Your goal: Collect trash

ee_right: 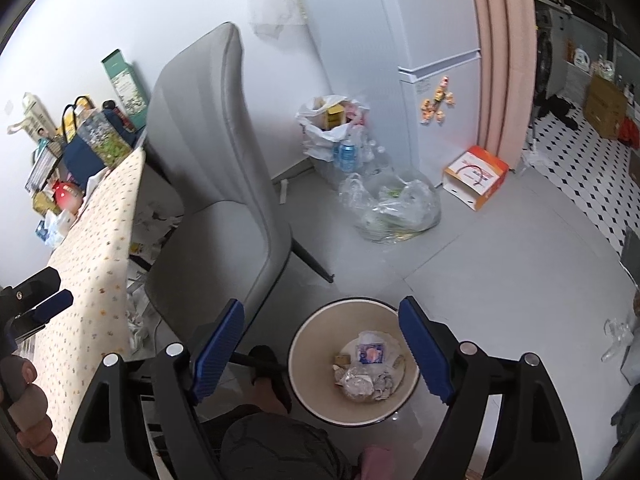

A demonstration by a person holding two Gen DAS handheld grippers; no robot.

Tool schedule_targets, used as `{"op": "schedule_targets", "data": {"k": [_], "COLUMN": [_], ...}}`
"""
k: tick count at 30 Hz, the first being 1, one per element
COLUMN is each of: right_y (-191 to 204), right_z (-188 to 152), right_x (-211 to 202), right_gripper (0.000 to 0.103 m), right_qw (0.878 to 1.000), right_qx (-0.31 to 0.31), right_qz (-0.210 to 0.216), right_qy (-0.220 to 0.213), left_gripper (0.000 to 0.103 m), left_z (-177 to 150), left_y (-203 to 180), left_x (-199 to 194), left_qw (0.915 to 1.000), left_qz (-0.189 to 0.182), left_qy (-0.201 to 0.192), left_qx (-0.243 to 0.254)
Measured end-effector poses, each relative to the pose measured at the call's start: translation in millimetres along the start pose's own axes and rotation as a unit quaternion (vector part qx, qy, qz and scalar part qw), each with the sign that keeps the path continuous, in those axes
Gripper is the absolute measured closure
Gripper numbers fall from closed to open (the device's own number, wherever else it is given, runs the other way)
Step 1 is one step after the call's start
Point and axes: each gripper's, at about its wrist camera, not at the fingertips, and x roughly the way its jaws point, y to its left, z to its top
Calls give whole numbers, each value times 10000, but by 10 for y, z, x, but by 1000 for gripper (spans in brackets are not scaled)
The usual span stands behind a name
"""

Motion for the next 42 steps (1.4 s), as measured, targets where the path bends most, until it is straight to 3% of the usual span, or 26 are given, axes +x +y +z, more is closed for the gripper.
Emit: {"op": "schedule_targets", "data": {"k": [8, 33, 42], "right_y": [448, 1691, 1885], "right_z": [26, -70, -267], "right_x": [-128, -883, -1183], "right_gripper": [8, 8, 8], "right_qw": [9987, 9752, 9727], "right_qx": [-388, -1793, -1971], "right_qz": [318, 1043, 896], "right_qy": [-120, -773, -831], "left_gripper": [6, 6, 6], "left_z": [-67, -352, -594], "left_y": [314, 770, 747], "left_x": [-410, -1628, -2036], "left_qw": [9982, 9808, 9751], "left_qz": [358, 1271, 1384], "left_qy": [-403, -1446, -1711], "left_qx": [-264, -312, -277]}}
